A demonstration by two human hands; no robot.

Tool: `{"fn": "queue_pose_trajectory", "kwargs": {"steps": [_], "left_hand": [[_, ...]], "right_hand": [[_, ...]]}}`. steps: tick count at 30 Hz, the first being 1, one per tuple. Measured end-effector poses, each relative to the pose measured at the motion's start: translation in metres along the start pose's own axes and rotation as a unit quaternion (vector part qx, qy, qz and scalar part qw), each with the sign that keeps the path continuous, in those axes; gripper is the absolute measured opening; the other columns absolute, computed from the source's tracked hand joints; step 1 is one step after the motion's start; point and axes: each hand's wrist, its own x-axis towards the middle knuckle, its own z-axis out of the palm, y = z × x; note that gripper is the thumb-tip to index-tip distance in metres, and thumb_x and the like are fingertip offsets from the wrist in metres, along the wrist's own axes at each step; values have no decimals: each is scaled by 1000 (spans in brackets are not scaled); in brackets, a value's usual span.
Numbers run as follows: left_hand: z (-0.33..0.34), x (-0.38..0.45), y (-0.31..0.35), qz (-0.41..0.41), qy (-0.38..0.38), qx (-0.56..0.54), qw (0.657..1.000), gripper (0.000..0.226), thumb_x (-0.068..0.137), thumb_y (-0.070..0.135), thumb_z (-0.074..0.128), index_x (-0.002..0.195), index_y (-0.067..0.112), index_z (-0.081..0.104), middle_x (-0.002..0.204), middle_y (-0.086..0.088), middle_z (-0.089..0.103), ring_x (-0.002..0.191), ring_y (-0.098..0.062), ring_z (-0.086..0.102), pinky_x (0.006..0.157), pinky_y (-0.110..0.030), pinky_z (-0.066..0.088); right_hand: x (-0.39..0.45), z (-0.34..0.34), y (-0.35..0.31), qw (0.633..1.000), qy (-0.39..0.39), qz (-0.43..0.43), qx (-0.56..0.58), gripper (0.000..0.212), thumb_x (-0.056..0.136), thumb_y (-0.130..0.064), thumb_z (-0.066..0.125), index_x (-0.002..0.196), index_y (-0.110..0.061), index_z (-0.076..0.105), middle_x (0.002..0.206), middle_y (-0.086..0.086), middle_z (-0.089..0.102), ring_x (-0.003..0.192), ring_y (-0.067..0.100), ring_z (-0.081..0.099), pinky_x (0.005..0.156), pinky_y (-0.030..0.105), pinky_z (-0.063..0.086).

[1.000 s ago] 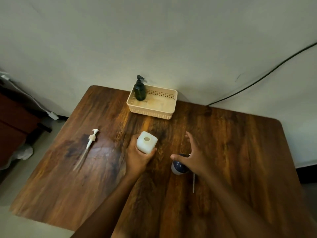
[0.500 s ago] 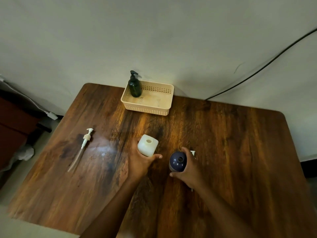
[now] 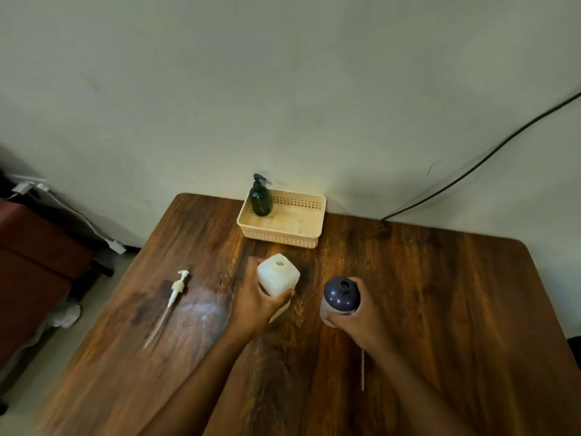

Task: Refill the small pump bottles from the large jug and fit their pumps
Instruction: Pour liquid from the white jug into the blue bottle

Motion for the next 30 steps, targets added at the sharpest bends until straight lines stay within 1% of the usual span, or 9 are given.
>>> {"fn": "queue_pose_trajectory", "kwargs": {"steps": [3, 6, 10, 13, 16, 19, 22, 26, 30], "left_hand": [[-25, 14, 32, 34, -9, -24, 999, 71, 76, 25, 94, 129, 28, 46, 121, 17, 58, 111, -5, 61, 80, -27, 58], [-48, 21, 63, 72, -38, -35, 996, 76, 74, 39, 91, 134, 31, 45, 126, 10, 61, 114, -11, 64, 83, -36, 64], [-79, 30, 111, 117, -57, -1, 991, 66, 76, 38, 91, 124, 41, 46, 119, 18, 60, 106, 5, 64, 72, -23, 61], [-104, 36, 151, 147, -86, 42, 984, 60, 76, 42, 89, 118, 37, 47, 109, 14, 63, 97, 3, 67, 66, -20, 59], [-128, 40, 194, 186, -82, 101, 974, 56, 69, 50, 84, 109, 40, 46, 101, 20, 61, 93, 6, 65, 59, -10, 52], [-146, 48, 231, 211, -102, 139, 962, 60, 71, 43, 88, 113, 37, 45, 107, 14, 59, 96, -9, 66, 68, -26, 61], [-163, 57, 267, 230, -109, 181, 950, 62, 71, 43, 89, 115, 35, 46, 109, 10, 61, 99, -12, 66, 74, -37, 65], [-181, 60, 310, 253, -145, 208, 934, 60, 65, 48, 85, 110, 37, 47, 107, 8, 62, 98, -14, 67, 70, -33, 65], [-189, 56, 344, 281, -177, 262, 906, 57, 72, 38, 87, 114, 34, 48, 111, 7, 63, 101, -15, 67, 78, -38, 65]], "right_hand": [[13, -20, -41, 999, 12, -40, 20, 85, 55, -36, 92, 126, -48, 47, 121, -25, 55, 110, 3, 56, 87, 23, 51], [19, -40, -82, 995, 27, -93, 21, 86, 51, -47, 89, 124, -57, 44, 119, -33, 55, 110, -5, 55, 79, 14, 50], [20, -62, -139, 988, 27, -145, 39, 84, 52, -46, 88, 123, -59, 44, 118, -37, 54, 111, -8, 55, 81, 16, 50], [19, -76, -182, 981, 27, -188, 48, 76, 56, -38, 88, 122, -52, 51, 115, -27, 62, 105, 0, 62, 75, 18, 55], [13, -91, -221, 974, 32, -223, 40, 72, 56, -41, 88, 118, -52, 53, 110, -25, 65, 100, 1, 65, 72, 18, 56], [8, -101, -251, 968, 24, -248, 35, 70, 58, -37, 88, 119, -45, 55, 107, -23, 67, 97, 3, 67, 72, 22, 58], [5, -109, -274, 962, 26, -270, 26, 71, 57, -41, 87, 120, -40, 55, 108, -21, 67, 98, 5, 67, 72, 23, 58], [0, -116, -296, 956, 32, -291, 12, 69, 57, -47, 85, 118, -49, 52, 109, -24, 65, 100, 0, 64, 73, 21, 58], [-8, -121, -314, 950, 40, -309, 2, 67, 58, -51, 83, 115, -57, 48, 108, -29, 62, 99, -3, 62, 68, 12, 53]]}}
